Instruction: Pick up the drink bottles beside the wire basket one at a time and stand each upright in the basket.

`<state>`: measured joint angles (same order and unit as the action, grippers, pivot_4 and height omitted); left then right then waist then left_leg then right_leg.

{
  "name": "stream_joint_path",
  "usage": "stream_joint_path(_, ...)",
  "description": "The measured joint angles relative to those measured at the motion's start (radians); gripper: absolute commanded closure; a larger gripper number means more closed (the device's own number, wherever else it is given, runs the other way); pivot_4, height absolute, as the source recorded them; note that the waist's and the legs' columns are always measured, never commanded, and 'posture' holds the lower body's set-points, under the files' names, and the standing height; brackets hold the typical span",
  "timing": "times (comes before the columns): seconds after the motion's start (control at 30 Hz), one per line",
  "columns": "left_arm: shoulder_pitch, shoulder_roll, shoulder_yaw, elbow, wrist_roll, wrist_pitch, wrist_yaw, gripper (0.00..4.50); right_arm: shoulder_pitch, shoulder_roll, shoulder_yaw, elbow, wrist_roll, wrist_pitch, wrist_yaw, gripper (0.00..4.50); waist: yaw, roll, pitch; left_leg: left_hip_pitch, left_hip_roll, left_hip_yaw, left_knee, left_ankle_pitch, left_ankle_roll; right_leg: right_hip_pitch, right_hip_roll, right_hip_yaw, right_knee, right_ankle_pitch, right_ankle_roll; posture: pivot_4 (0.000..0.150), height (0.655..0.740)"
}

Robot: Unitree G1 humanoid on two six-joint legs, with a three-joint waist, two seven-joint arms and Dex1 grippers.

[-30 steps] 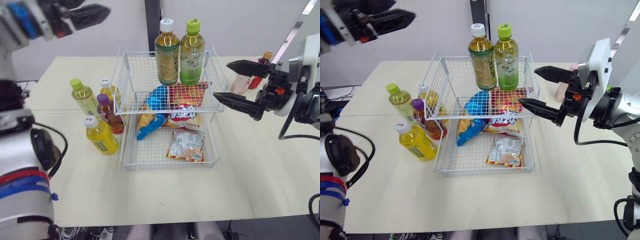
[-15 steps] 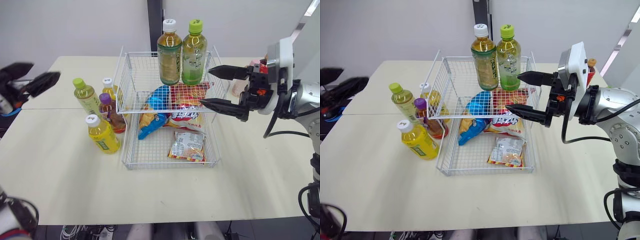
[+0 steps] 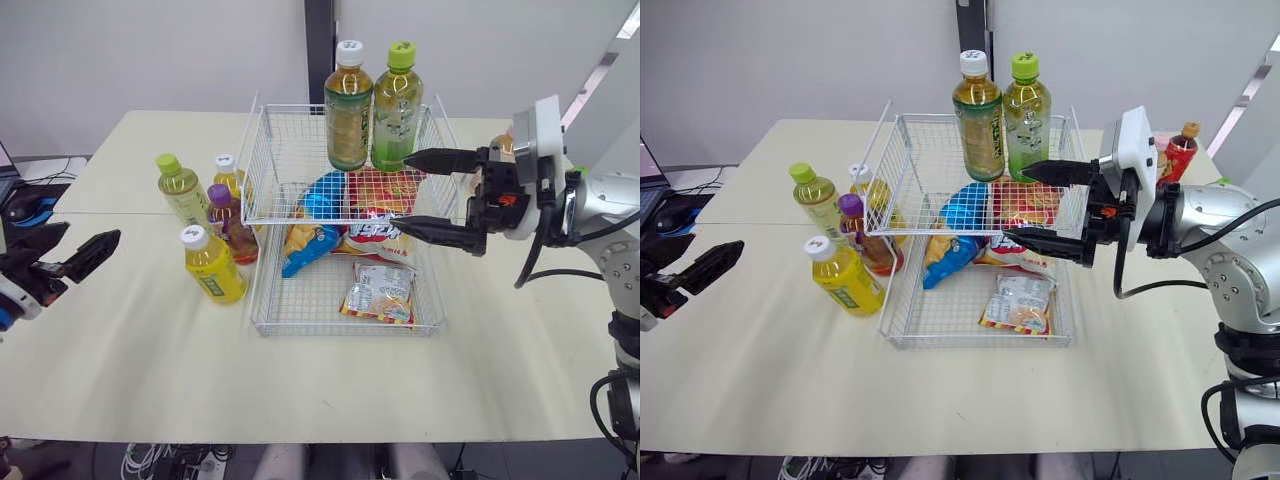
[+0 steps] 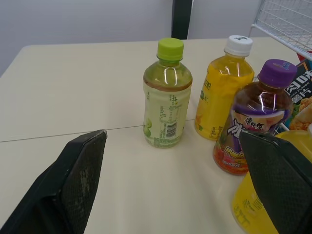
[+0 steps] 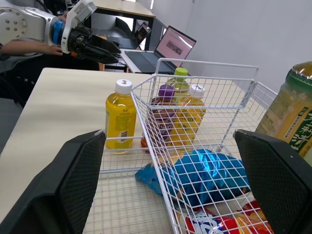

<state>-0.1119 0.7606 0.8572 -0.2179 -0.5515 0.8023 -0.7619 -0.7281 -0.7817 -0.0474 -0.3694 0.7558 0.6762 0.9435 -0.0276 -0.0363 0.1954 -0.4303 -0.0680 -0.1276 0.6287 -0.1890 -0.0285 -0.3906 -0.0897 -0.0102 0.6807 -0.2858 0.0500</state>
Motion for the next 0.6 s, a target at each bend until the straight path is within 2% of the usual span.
stream_joint_path(0.3,-0.202,0.003,-0.183,0.074,-0.025,-0.003,0.117,0.01,0.0,0.005,0.012,-0.014,-0.001,0.013,-0.003,0.0,0.0,0.0,0.0,0.0,0.0,0.0,0.0,0.0,0.0,0.0,0.002,0.0,0.0,0.0,0.0,0.15,0.74)
stream_joint_path(0.6,-0.508,0.006,-0.386,0.414,0.115,-0.165,0.214,0.01,0.019,0.009,0.011,-0.051,0.001,0.025,-0.034,0.0,-0.004,0.0,0.0,0.001,0.0,0.001,0.0,0.0,0.0,0.0,0.004,0.0,0.001,0.0,0.001,0.15,0.74)
